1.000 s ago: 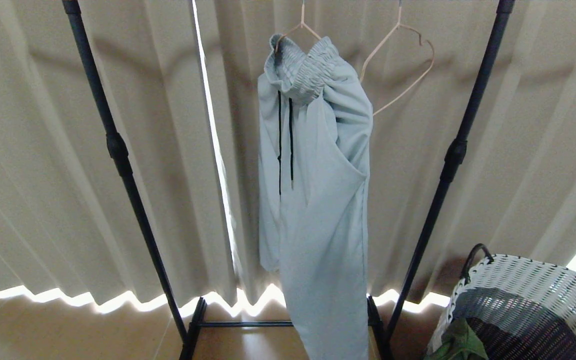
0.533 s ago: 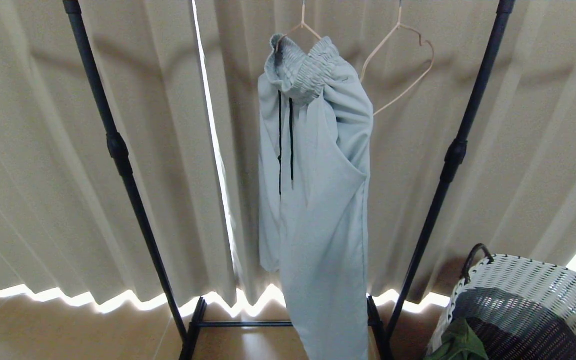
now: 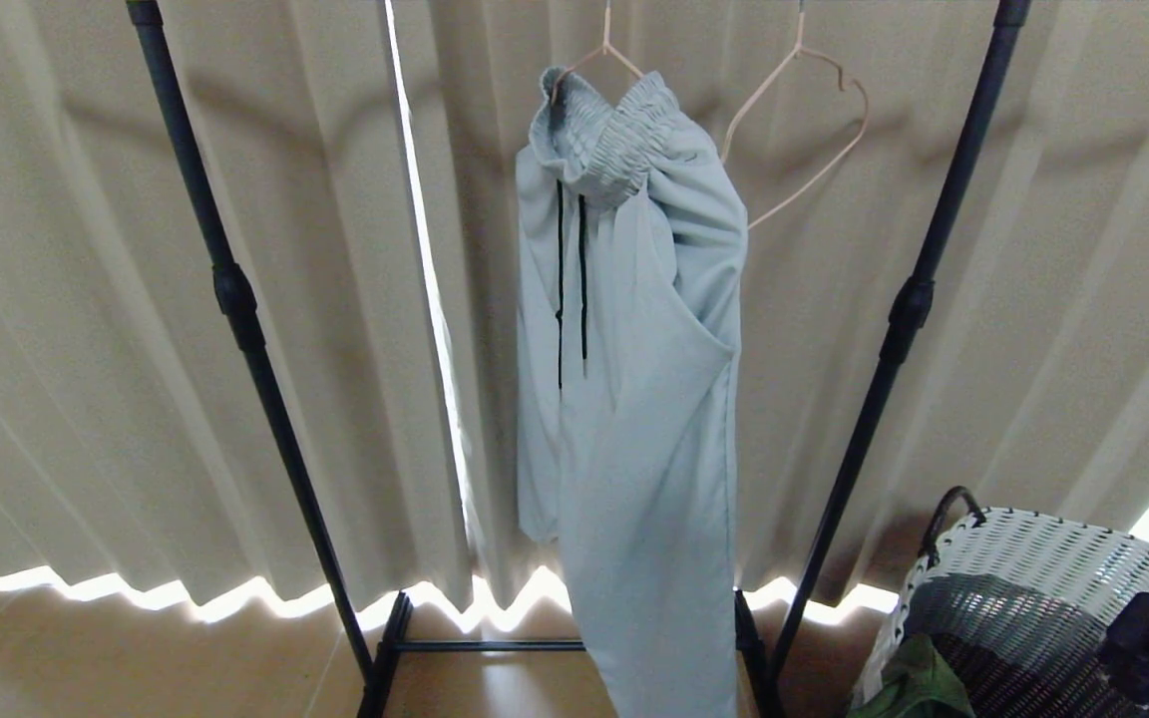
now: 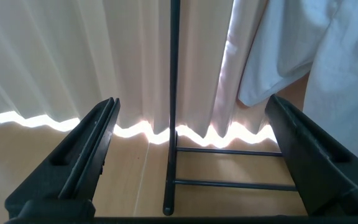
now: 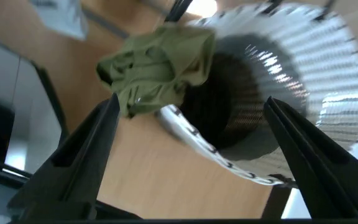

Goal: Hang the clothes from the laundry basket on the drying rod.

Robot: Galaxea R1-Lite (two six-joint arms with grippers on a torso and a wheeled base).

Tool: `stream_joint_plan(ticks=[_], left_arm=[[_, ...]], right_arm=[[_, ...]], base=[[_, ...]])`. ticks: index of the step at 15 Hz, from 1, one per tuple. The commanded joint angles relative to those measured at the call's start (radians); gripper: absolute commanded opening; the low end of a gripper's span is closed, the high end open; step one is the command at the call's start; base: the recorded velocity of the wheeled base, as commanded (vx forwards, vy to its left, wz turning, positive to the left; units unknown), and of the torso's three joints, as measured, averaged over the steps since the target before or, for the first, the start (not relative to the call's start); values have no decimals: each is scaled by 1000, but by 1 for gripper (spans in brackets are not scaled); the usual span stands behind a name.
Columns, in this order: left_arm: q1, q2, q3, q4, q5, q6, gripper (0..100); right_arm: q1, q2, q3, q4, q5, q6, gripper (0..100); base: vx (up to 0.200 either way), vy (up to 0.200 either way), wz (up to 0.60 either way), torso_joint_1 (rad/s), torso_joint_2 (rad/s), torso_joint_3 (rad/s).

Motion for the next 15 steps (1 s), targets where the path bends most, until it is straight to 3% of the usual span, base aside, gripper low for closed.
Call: stream_joint_plan(ticks=[1,3,5,8,10,15], left_arm=[[1,2,0,0,0,0,100],[1,2,0,0,2,0,100],[1,2,0,0,2,0,100],[1,2,0,0,2,0,100],[1,2,0,0,0,0,100],[1,2,0,0,2,0,100]], right_arm=[[-2,134,-1,-8,-1,-21,100],[-15,173,5,-11,2,-42,100],[-15,231,36,-91,1,-51,100],[-39,306,45,-178,1,-148,100],[-58,349,42,-255,1,-257,100],[-56,498,4,-296,7,-334,100]], base=[[0,0,0,0,0,0],[0,0,0,0,0,0],[0,0,0,0,0,0],[0,0,0,0,0,0],[0,0,0,0,0,0],[0,0,0,0,0,0]])
